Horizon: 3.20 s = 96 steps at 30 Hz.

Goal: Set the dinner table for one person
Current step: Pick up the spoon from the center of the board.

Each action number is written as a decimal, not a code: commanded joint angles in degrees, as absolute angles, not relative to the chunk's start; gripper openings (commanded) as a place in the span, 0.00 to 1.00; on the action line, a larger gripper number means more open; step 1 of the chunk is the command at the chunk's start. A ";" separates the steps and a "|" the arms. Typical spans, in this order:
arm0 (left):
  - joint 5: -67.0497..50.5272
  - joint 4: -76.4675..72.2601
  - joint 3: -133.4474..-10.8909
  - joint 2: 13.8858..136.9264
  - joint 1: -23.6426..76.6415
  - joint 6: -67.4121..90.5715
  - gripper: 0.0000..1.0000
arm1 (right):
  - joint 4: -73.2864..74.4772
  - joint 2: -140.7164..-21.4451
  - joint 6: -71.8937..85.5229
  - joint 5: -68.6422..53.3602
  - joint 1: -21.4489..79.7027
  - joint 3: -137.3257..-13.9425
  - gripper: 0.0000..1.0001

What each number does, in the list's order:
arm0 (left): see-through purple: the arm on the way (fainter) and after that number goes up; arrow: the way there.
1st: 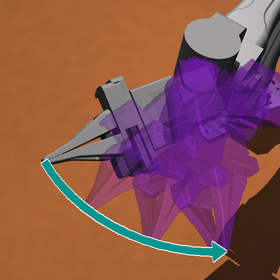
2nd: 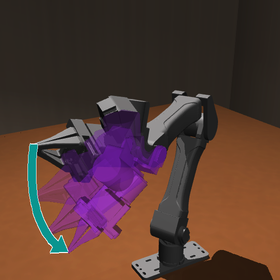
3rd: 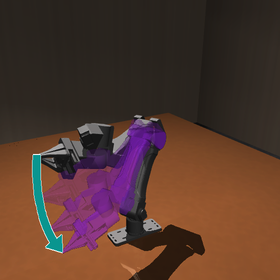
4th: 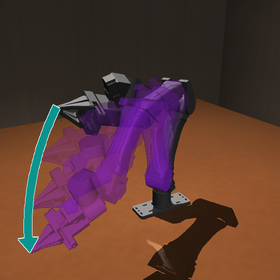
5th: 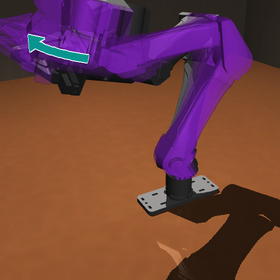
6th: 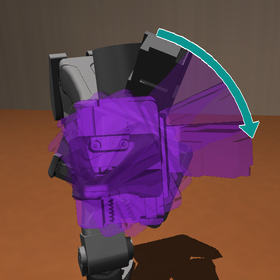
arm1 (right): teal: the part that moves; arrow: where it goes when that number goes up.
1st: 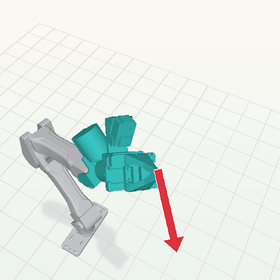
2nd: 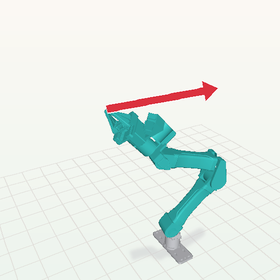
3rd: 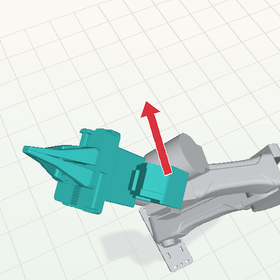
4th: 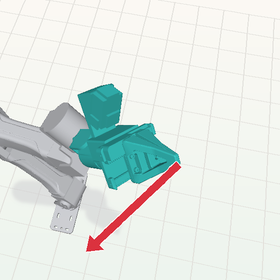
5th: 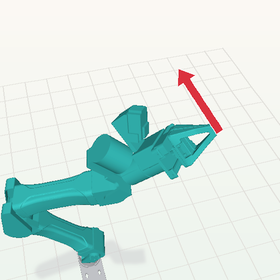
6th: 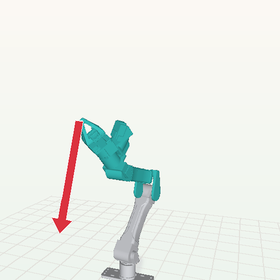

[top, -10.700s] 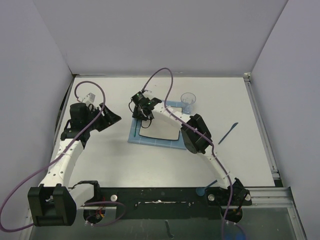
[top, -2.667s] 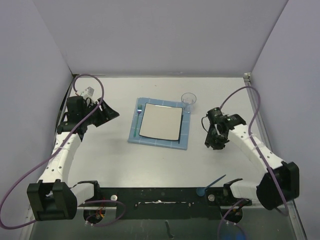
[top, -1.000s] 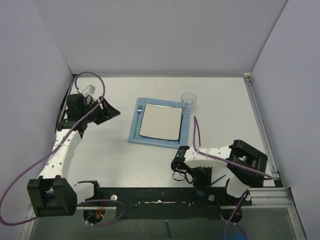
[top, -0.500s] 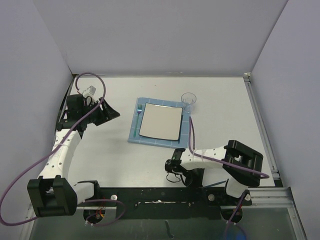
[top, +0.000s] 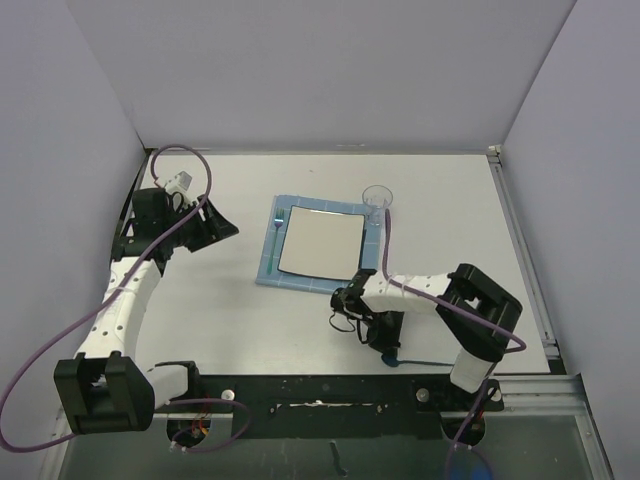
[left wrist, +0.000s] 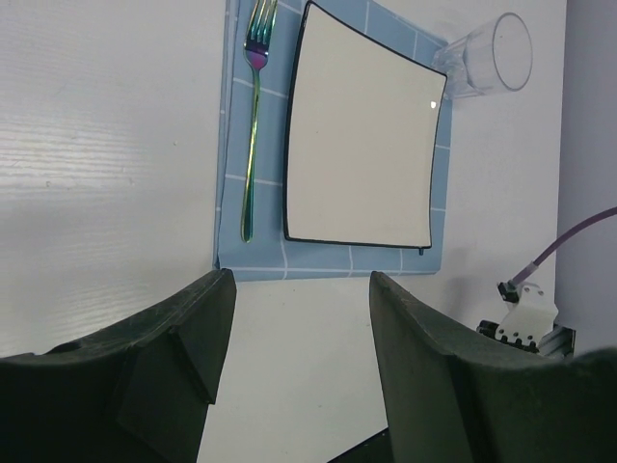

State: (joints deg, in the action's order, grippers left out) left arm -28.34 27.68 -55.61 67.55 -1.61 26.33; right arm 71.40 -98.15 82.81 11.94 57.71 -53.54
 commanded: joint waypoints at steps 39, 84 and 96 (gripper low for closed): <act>-28.33 29.76 -57.72 60.97 -2.02 26.51 0.55 | 64.37 -60.46 69.00 17.06 47.87 -47.15 0.81; -26.63 31.44 -59.04 63.87 -1.85 26.98 0.54 | 39.32 -81.13 60.48 6.11 40.10 -36.87 0.52; -25.97 32.59 -60.75 64.72 -1.85 26.00 0.53 | 37.50 -88.91 53.93 8.26 31.35 -43.93 0.51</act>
State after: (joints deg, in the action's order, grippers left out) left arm -26.50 33.23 -57.36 64.47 -1.61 26.72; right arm 48.38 -84.75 56.90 -0.16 34.65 -43.07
